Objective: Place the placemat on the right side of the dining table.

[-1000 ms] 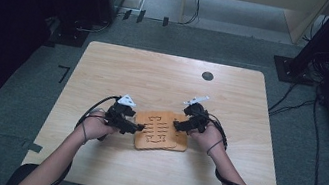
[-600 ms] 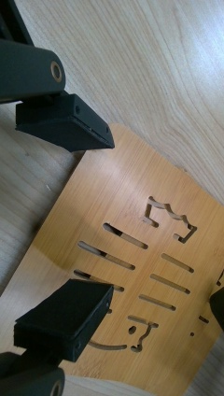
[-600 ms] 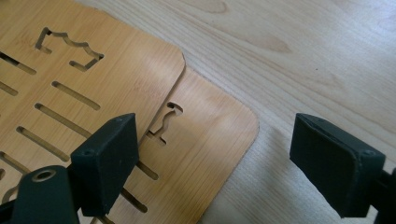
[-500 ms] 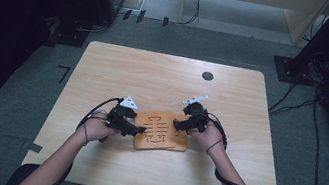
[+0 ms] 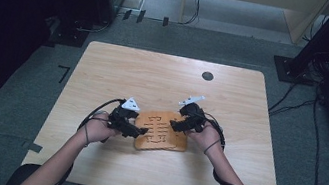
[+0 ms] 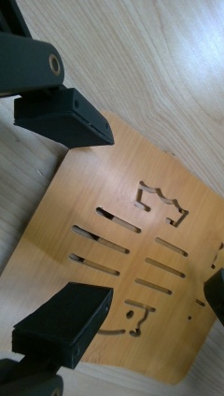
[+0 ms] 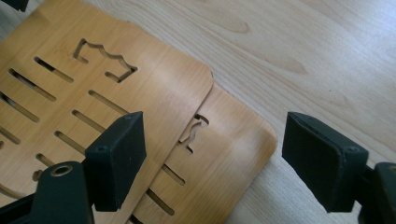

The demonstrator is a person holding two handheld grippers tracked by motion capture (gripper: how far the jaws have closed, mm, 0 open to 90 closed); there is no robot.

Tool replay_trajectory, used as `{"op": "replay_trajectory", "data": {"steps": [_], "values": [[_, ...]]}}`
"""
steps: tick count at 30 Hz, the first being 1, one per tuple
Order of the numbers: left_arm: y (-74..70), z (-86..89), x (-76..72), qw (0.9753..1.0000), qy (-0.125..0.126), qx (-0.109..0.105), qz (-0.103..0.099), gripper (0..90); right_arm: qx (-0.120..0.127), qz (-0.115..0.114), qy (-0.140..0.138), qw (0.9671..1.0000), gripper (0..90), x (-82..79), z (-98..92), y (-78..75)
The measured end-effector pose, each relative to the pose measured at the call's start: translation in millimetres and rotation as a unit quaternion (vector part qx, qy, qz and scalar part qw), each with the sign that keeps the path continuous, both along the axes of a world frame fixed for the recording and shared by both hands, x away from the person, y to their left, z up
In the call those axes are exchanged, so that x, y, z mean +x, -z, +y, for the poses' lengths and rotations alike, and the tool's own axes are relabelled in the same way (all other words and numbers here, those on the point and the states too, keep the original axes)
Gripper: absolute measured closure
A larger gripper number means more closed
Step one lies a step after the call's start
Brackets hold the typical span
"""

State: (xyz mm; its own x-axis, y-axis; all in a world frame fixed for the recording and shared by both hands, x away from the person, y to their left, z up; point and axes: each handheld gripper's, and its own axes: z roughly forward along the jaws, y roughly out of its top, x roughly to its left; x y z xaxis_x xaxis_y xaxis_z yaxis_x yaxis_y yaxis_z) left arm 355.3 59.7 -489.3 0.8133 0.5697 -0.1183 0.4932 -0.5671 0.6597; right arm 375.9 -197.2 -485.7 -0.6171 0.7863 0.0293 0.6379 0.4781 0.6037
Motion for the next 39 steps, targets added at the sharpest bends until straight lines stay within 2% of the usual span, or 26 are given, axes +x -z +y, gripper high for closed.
{"op": "replay_trajectory", "data": {"steps": [6, 15, 20, 25, 34, 39], "values": [[3.7, -3.5, -2.3, 0.9999, 0.011, 0.011, 0.001, 20.9, 0.001, 0.003, -0.004, 1.0, 21.1, -1.9, 4.6, -0.3], [5.4, -2.1, -0.9, 1.0, 0.007, 0.004, 0.005, 20.8, 0.003, 0.005, -0.006, 1.0, 20.8, -3.4, 8.5, -2.2], [8.7, -2.0, -0.4, 0.9999, 0.006, 0.009, 0.01, 20.8, 0.007, 0.008, -0.005, 0.9999, 20.6, -3.5, 9.9, -4.1], [10.2, -3.0, -0.8, 0.9999, 0.008, 0.005, 0.01, 19.1, 0.017, 0.02, -0.012, 0.9996, 21.8, -5.1, 14.2, -6.6], [10.8, -2.3, -1.0, 0.9999, 0.008, 0.002, 0.009, 19.0, 0.015, 0.04, -0.022, 0.9988, 22.7, -6.0, 20.3, -2.2], [11.1, -2.4, -1.1, 0.9999, 0.008, 0.0, 0.009, 18.6, 0.022, 0.051, -0.02, 0.9982, 22.6, -5.7, 22.6, 0.0]]}}
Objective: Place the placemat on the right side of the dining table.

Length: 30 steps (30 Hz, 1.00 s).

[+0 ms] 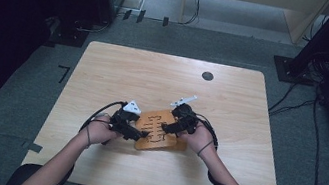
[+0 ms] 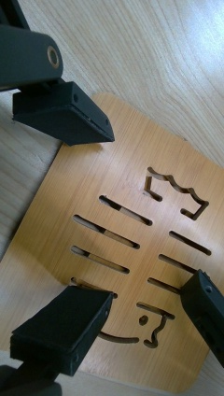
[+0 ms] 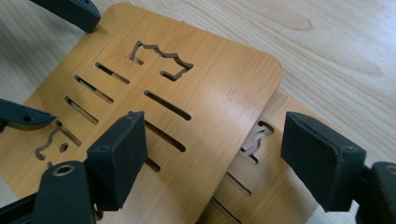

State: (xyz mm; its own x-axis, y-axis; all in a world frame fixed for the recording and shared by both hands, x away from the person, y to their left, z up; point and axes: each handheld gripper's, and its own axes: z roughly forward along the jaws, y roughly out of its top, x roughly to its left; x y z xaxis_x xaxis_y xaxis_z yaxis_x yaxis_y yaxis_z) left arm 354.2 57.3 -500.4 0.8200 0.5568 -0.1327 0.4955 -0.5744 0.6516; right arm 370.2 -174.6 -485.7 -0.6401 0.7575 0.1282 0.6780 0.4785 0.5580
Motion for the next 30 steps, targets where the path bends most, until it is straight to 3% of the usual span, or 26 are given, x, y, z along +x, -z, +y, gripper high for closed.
{"op": "replay_trajectory", "data": {"steps": [10, 17, 20, 30], "values": [[0.2, -0.2, 0.0, 1.0, -0.003, -0.003, 0.002, 18.3, 0.017, 0.02, -0.002, 0.9996, 21.5, 1.6, 5.8, 4.1], [0.0, -0.9, -0.6, 0.9999, -0.002, -0.007, 0.007, 18.0, 0.013, 0.026, 0.003, 0.9996, 23.0, 4.1, 8.3, 3.1], [0.0, -1.3, -1.1, 0.9999, 0.0, -0.009, 0.007, 18.0, 0.011, 0.039, 0.013, 0.9991, 24.7, 5.1, 9.3, -2.0], [-0.2, 0.5, -1.1, 0.9998, 0.005, -0.018, 0.009, 17.4, 0.025, 0.049, 0.015, 0.9984, 29.3, 3.6, 8.9, -25.4]]}}
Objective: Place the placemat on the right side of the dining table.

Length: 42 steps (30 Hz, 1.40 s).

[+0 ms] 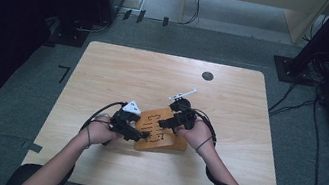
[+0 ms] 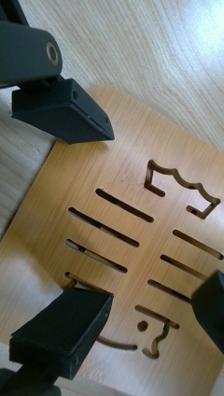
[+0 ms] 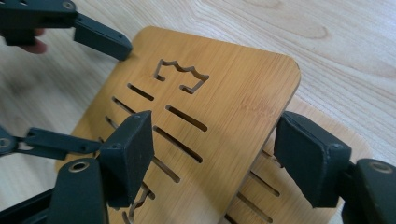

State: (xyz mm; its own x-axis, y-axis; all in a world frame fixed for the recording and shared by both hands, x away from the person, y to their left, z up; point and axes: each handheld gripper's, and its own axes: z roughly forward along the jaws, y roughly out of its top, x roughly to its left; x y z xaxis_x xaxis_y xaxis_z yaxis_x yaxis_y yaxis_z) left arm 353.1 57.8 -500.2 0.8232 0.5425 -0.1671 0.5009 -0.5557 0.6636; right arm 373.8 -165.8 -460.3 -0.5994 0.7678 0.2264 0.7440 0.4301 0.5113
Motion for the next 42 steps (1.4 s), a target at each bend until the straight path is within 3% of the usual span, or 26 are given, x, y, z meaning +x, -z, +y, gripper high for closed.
{"op": "replay_trajectory", "data": {"steps": [16, 25, 32, 37, 42], "values": [[1.5, -0.7, 2.0, 0.998, 0.015, -0.051, 0.034, 16.8, 0.01, 0.011, -0.002, 0.9999, 33.3, -7.5, -2.9, -32.3], [1.6, -7.7, 1.8, 0.9946, 0.039, -0.076, 0.059, 15.8, 0.007, 0.008, -0.012, 0.9999, 35.1, -16.9, 3.6, -57.2], [1.0, -9.7, 3.4, 0.993, 0.063, -0.079, 0.061, 15.8, -0.013, 0.002, -0.023, 0.9997, 35.7, -26.2, 13.0, -70.7], [2.8, -11.4, 4.9, 0.9939, 0.057, -0.068, 0.065, 16.1, 0.003, 0.036, -0.035, 0.9987, 41.4, -27.2, 16.9, -77.2], [3.4, -14.2, 4.8, 0.9939, 0.055, -0.066, 0.069, 16.3, -0.009, 0.052, -0.044, 0.9976, 43.8, -27.3, 23.5, -62.0]]}}
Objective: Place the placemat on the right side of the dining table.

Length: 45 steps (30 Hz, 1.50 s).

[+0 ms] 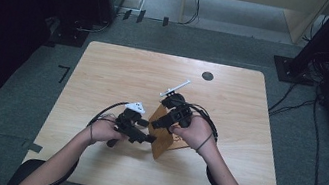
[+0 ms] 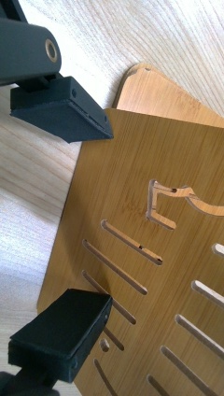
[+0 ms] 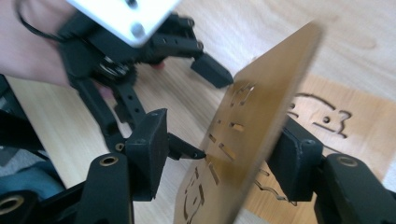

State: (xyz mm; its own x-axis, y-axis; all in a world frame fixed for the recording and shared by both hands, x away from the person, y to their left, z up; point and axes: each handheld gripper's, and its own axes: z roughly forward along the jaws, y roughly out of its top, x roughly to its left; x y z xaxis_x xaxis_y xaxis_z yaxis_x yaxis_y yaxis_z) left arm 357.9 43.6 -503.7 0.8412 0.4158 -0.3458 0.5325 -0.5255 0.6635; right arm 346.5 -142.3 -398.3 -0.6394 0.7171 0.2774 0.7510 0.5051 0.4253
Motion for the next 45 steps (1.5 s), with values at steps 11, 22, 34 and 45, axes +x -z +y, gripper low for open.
{"op": "replay_trajectory", "data": {"steps": [11, 22, 34, 45], "values": [[3.2, -2.1, -1.6, 0.9997, 0.006, 0.018, -0.014, 16.4, 0.007, 0.047, 0.027, 0.9985, 55.1, 12.4, -13.2, 38.3], [2.1, -3.0, -1.1, 0.9996, 0.001, 0.024, -0.016, 16.5, 0.036, 0.061, 0.011, 0.9974, 59.3, 20.1, -24.7, 47.8], [-10.0, 8.7, 0.2, 0.9996, -0.011, 0.013, -0.023, 17.0, 0.093, 0.104, 0.057, 0.9885, 85.5, 26.0, -29.8, 40.0], [-17.1, 18.5, 3.3, 0.9994, -0.026, 0.002, -0.025, 17.0, 0.119, 0.095, 0.057, 0.9868, 87.5, 29.1, -38.3, 34.7]]}}
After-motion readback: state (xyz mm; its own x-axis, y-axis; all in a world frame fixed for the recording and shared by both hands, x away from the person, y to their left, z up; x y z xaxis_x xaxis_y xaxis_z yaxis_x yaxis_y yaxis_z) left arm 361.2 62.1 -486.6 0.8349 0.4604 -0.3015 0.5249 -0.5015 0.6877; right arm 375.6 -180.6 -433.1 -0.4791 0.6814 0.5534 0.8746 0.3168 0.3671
